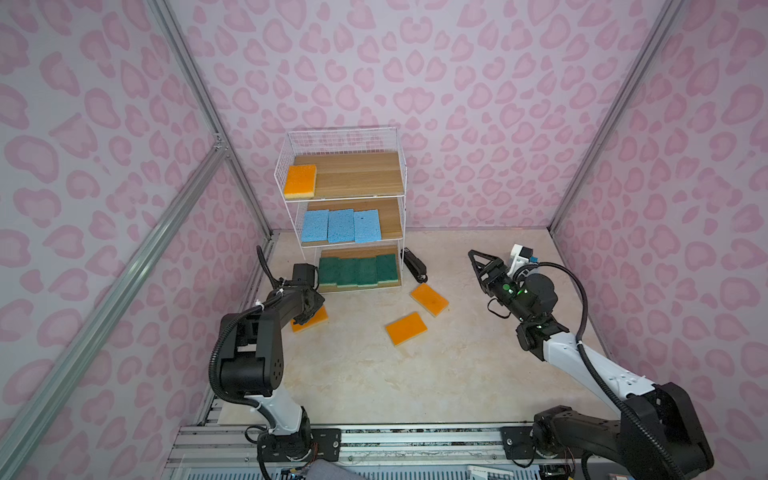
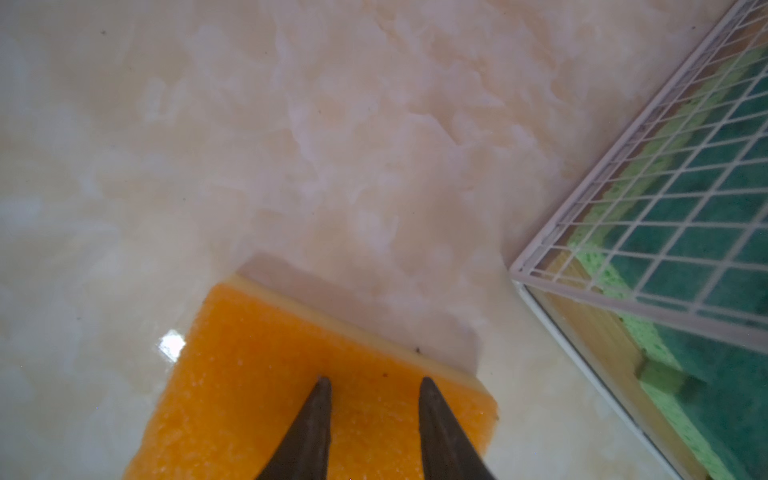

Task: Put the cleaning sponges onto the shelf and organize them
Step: 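Withdraw the left gripper from the shelf and lower it toward a floor orange sponge, then grasp the orange sponge nearest the shelf with the left gripper and lift it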

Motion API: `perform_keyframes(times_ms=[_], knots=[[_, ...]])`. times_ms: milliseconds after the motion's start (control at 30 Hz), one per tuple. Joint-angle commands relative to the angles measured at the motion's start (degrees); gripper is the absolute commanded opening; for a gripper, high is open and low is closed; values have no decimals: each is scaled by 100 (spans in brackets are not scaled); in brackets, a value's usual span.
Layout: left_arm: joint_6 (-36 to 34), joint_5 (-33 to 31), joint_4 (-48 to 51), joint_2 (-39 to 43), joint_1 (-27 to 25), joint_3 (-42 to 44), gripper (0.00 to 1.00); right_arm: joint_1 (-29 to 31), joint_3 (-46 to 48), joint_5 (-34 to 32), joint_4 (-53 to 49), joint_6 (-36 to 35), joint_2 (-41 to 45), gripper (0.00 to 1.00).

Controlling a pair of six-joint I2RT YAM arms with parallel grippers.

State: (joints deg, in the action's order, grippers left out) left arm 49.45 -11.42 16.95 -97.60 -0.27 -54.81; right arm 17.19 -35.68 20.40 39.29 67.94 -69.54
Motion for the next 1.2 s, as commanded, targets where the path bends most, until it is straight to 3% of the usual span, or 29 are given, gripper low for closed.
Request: perform_keyframes(times_ms=[0, 233, 500, 667, 867, 967, 1167], knots=[[8, 109, -34, -34, -143, 122, 37, 0, 0, 185, 27, -14, -80, 72], [164, 153, -126, 247, -1151, 302, 37, 53, 47, 249, 57, -25, -146, 72], [814, 216, -374, 72, -2949, 195, 37, 91, 217, 218, -20, -93, -115, 72], [826, 175, -327, 298, -3453, 4, 38, 90, 182, 207, -450, -316, 61, 72], [-209, 428, -50, 1146, -3485, -121, 66, 121, -4, 382, -973, -619, 81, 72], [-775, 800, -103, 1555, -3259, 197, 66, 178, -57, 424, -1128, -756, 55, 73], [-1648, 1294, -17, 1743, -2493, 681, 56, 354, -66, 454, -1186, -916, -59, 72]])
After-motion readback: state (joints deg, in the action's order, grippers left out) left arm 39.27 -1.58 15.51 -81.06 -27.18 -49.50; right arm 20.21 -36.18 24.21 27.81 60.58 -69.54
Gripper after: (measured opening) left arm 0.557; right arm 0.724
